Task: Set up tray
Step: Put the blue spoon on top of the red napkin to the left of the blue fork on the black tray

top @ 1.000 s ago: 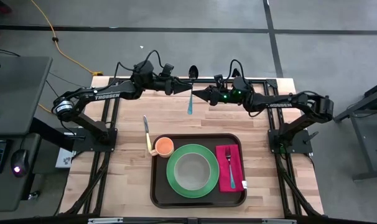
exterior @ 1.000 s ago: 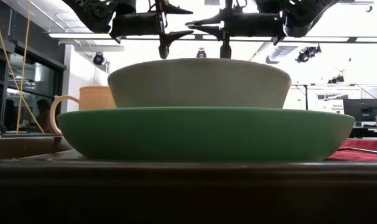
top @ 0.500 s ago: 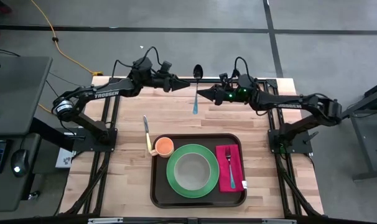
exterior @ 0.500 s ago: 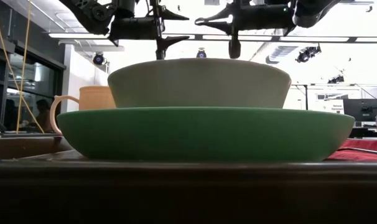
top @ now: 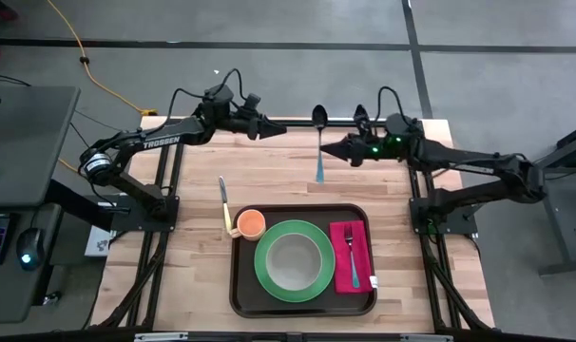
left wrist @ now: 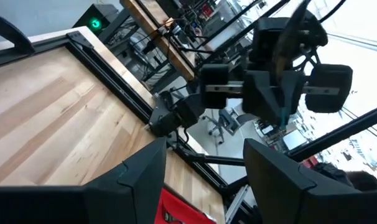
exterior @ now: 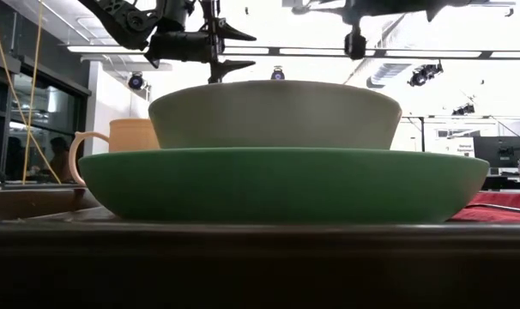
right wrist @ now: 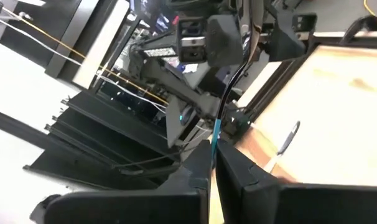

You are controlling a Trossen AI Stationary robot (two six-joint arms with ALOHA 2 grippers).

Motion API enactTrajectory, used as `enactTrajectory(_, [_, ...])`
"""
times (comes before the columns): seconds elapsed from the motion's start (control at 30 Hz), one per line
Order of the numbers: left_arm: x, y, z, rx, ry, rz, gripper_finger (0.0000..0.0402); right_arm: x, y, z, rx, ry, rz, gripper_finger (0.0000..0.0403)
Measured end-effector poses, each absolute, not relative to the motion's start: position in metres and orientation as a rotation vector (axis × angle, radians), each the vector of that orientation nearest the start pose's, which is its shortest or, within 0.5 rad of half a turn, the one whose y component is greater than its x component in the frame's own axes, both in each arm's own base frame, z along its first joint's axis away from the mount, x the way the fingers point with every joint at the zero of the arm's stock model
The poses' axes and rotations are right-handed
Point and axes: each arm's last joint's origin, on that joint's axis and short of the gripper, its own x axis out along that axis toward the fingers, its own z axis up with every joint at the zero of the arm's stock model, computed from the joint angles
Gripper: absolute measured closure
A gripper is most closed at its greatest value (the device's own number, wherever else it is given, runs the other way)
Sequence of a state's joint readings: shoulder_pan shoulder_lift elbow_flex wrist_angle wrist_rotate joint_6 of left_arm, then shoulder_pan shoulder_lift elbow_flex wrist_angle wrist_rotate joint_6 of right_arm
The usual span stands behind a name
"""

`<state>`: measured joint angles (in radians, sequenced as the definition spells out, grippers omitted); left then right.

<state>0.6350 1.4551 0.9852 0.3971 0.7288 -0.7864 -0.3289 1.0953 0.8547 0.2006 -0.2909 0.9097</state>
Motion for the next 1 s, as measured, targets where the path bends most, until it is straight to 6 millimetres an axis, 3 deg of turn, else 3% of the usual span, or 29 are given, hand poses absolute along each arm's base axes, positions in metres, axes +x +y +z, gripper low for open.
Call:
enactTrajectory(0.37, [0.273,0.177,0.301,-0.852,0.093,-0.06,0.0158,0.187,-0.03,0.35,1.008,0.082,-0.121,0.0403])
enactTrajectory(0.67, [0.274,0.175,0.302,-0.877,0.084,-0.057,0.0158,0.146,0.001,0.35,1.091,0.12,-0.219,0.0403])
enactTrajectory(0.8, [0.276,0.173,0.303,-0.877,0.077,-0.056,0.0158,0.137,0.012,0.339,1.142,0.113,-0.227,0.0403])
enactTrajectory(1.0, [0.276,0.173,0.303,-0.874,0.067,-0.041,0.0158,0.138,0.028,0.305,1.248,0.09,-0.191,0.0403])
